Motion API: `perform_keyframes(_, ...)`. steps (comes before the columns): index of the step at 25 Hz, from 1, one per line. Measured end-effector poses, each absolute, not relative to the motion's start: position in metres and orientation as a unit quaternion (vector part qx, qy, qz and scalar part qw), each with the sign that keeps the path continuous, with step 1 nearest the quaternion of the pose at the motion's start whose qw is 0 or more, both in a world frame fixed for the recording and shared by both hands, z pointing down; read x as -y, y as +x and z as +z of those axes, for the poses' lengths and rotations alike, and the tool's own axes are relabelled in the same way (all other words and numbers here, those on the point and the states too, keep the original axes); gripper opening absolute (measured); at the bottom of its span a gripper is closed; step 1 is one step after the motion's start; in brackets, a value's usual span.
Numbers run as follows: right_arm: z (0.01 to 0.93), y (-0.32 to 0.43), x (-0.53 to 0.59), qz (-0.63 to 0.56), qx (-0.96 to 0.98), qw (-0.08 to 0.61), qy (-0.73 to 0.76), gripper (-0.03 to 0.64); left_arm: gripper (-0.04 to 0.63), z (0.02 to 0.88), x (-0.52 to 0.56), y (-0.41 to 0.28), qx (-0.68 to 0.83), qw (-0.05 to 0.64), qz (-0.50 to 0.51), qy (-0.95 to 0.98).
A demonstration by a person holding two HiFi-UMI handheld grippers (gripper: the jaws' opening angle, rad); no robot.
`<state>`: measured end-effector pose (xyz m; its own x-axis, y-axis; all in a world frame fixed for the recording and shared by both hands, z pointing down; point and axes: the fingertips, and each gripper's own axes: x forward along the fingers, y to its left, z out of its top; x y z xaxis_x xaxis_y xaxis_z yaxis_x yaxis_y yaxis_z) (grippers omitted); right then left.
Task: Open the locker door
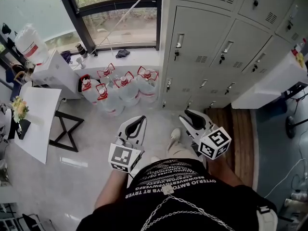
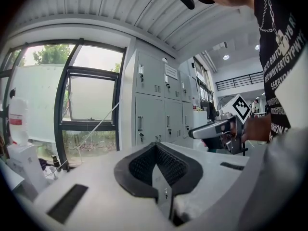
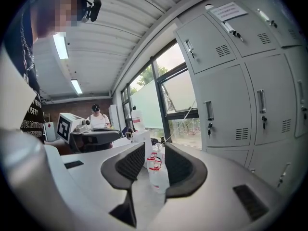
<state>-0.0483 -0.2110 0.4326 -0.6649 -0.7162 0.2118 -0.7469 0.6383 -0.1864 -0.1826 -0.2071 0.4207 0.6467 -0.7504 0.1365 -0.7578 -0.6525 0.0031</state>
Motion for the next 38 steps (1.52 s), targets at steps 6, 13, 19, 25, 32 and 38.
perform_keyframes(6, 0.436, -0.061, 0.219, 0.143, 0.915, 0.055, 0.373, 0.126, -0.003, 0.426, 0.206, -0.188, 0.434, 0.039, 0.061, 0.898)
perform_keyframes(13, 0.432, -0.083, 0.231, 0.134, 0.928, 0.055, 0.342, 0.125, -0.003, 0.438, 0.206, -0.201, 0.453, 0.053, 0.072, 0.887)
perform_keyframes(19, 0.449, -0.072, 0.246, 0.147, 0.926, 0.077, 0.339, 0.126, -0.003, 0.440, 0.222, -0.189, 0.451, 0.053, 0.072, 0.888)
perform_keyframes(25, 0.450, -0.067, 0.274, 0.140, 0.927, 0.086, 0.337, 0.127, -0.003, 0.446, 0.245, -0.177, 0.449, 0.060, 0.081, 0.888)
perform_keyframes(32, 0.458, -0.047, 0.320, 0.148, 0.923, 0.085, 0.344, 0.129, -0.003, 0.445, 0.287, -0.162, 0.448, 0.057, 0.086, 0.888)
perform_keyframes(38, 0.456, -0.034, 0.371, 0.143, 0.923, 0.079, 0.349, 0.130, -0.003, 0.450, 0.332, -0.152, 0.449, 0.061, 0.092, 0.887)
